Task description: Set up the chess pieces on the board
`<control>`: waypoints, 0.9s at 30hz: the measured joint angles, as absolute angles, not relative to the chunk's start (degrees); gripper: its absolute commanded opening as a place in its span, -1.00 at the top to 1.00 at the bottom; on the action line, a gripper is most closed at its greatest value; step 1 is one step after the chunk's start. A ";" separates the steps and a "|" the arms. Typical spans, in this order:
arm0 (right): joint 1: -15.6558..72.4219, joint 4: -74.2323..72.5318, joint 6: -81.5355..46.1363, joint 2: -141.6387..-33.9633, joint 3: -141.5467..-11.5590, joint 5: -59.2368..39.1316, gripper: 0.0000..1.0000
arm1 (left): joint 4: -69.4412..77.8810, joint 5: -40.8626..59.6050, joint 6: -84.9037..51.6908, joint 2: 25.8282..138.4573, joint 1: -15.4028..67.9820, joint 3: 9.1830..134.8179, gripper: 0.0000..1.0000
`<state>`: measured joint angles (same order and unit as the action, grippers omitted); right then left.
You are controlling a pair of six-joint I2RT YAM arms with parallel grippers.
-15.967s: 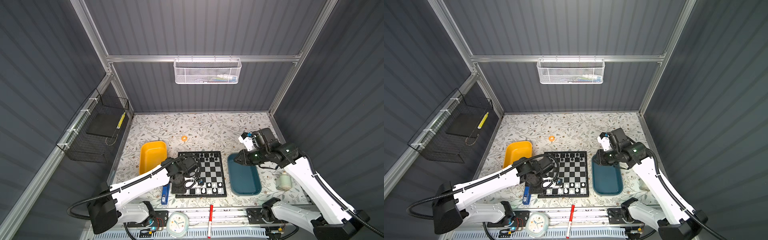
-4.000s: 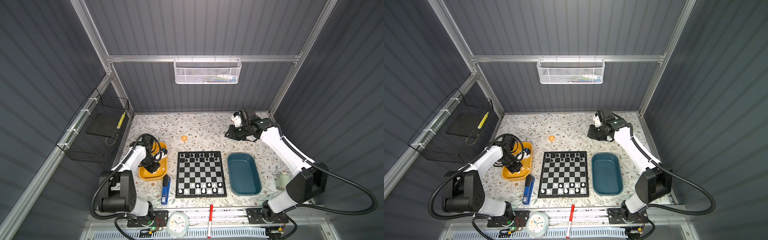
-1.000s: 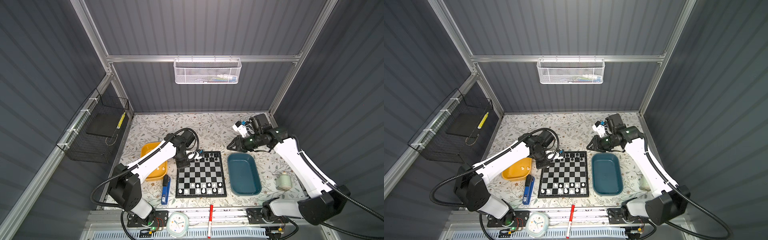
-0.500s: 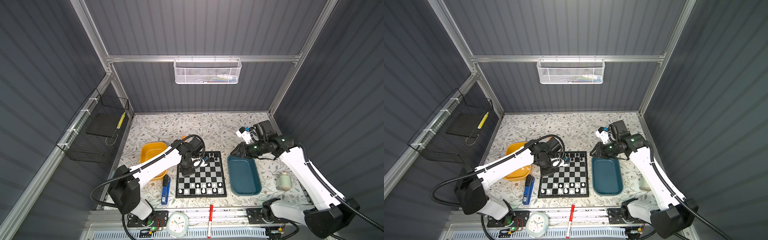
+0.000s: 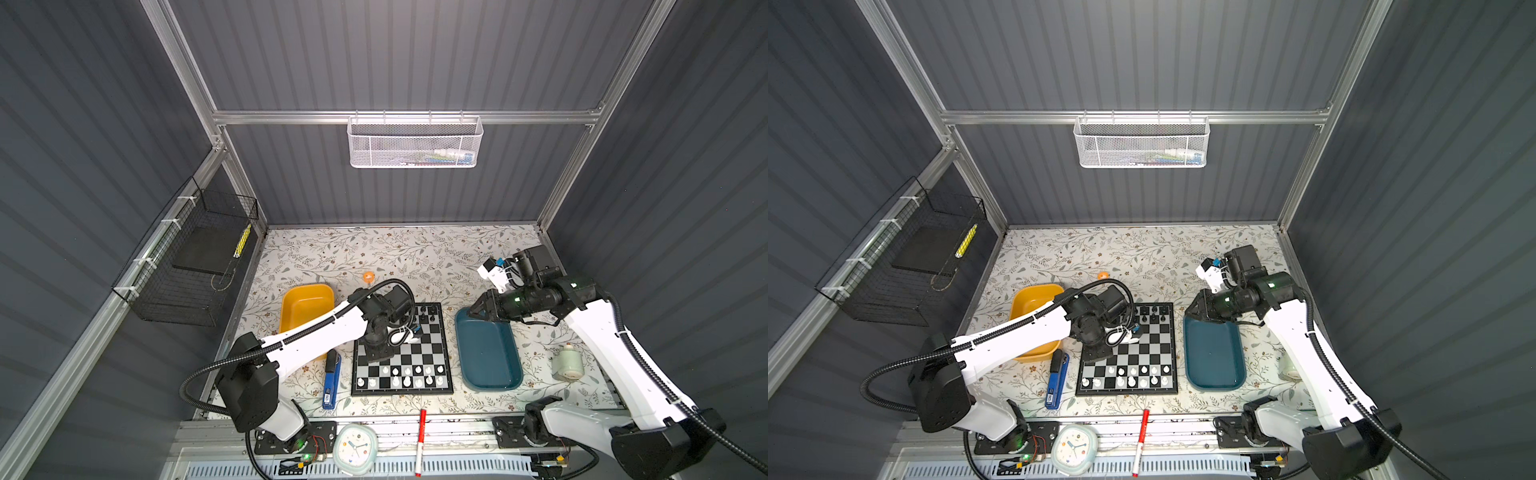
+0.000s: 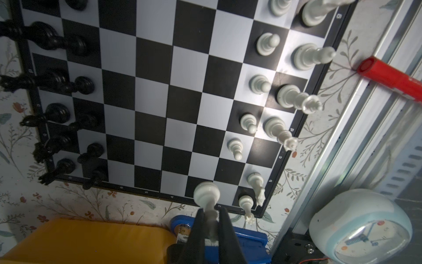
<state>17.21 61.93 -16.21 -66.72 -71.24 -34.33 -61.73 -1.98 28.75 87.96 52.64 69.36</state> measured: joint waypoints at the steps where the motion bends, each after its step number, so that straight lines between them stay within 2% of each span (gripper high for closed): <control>1: 17.17 61.95 -16.21 -66.48 -71.05 -34.33 0.49 | -61.69 -1.98 28.75 87.94 52.84 69.12 0.81; 27: 17.12 61.80 -17.37 -61.49 -66.63 -34.33 0.49 | -60.90 -1.45 28.86 84.75 62.26 64.58 0.81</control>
